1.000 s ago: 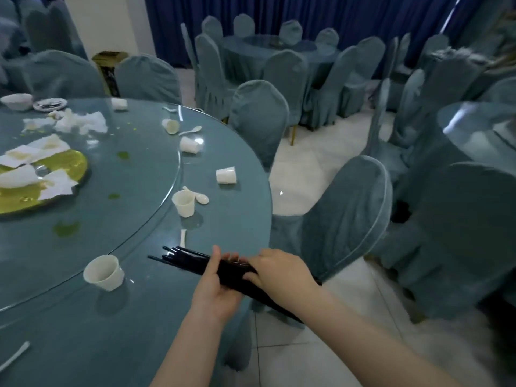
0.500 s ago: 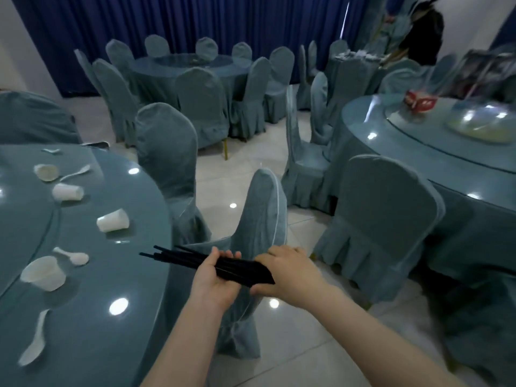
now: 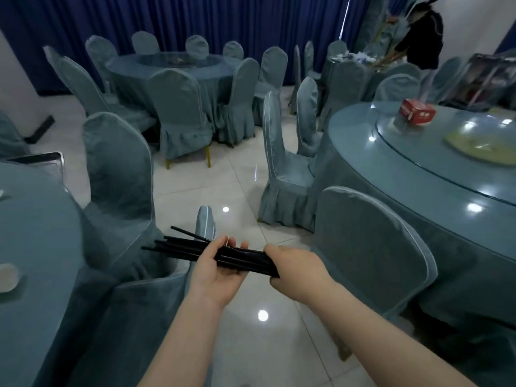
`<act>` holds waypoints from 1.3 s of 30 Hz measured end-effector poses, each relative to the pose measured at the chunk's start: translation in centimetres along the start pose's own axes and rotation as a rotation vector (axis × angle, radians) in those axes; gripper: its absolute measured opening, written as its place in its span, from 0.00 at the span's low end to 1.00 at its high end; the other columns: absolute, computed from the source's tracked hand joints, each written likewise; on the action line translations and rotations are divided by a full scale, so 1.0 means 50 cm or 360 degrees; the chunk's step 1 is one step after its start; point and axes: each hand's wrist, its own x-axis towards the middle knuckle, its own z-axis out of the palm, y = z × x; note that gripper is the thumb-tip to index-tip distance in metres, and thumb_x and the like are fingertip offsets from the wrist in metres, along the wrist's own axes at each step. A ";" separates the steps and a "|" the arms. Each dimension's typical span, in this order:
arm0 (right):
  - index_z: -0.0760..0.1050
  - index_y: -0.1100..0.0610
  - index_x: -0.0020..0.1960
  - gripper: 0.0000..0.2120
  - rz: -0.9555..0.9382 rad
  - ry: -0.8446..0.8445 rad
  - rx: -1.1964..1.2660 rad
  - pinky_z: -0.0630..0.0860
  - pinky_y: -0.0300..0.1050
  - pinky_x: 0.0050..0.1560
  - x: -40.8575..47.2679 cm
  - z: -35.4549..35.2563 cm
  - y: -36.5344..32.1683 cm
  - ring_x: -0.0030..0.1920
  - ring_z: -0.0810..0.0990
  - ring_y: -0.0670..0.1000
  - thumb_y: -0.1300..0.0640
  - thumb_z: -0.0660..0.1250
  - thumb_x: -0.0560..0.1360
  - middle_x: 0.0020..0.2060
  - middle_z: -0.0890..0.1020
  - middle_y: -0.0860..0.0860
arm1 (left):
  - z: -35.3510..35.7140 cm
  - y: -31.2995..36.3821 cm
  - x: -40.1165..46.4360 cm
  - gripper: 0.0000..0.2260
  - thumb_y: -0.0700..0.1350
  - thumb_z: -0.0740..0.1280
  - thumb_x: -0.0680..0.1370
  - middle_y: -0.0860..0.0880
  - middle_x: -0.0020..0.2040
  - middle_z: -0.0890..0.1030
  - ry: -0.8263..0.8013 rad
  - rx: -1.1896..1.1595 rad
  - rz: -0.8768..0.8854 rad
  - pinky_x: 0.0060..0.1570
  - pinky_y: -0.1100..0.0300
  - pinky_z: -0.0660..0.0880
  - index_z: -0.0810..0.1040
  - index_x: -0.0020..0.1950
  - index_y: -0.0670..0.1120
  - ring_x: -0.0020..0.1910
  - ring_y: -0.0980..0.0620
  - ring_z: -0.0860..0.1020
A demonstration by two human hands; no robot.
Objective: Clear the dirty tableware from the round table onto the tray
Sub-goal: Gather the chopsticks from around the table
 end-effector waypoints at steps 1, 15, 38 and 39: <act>0.64 0.53 0.51 0.10 -0.0013 0.0013 -0.0042 0.63 0.44 0.32 0.034 -0.006 0.024 0.38 0.71 0.53 0.56 0.63 0.72 0.44 0.76 0.50 | 0.017 0.002 0.037 0.07 0.43 0.66 0.77 0.48 0.34 0.79 -0.0002 -0.0021 0.0013 0.55 0.45 0.74 0.76 0.40 0.44 0.47 0.45 0.79; 0.67 0.54 0.57 0.13 -0.0487 0.0294 -0.0362 0.63 0.47 0.40 0.528 -0.081 0.226 0.43 0.76 0.57 0.61 0.61 0.73 0.45 0.75 0.53 | 0.238 0.150 0.420 0.07 0.37 0.58 0.76 0.46 0.37 0.82 0.0056 -0.0211 0.0298 0.47 0.41 0.75 0.75 0.45 0.43 0.52 0.42 0.79; 0.82 0.57 0.47 0.09 0.0082 -0.0731 0.2483 0.74 0.51 0.58 1.537 -0.099 0.248 0.52 0.81 0.53 0.54 0.65 0.76 0.50 0.84 0.52 | 0.425 0.668 1.005 0.09 0.44 0.61 0.81 0.46 0.43 0.80 0.0446 -0.0774 0.1036 0.52 0.47 0.75 0.74 0.43 0.44 0.48 0.44 0.78; 0.83 0.56 0.45 0.10 0.0015 -0.0715 0.2399 0.74 0.50 0.59 1.584 -0.103 0.241 0.52 0.81 0.51 0.54 0.63 0.77 0.50 0.84 0.51 | 0.434 0.703 1.031 0.08 0.43 0.61 0.81 0.46 0.43 0.81 0.0436 -0.0758 0.1044 0.49 0.48 0.75 0.74 0.43 0.43 0.48 0.44 0.79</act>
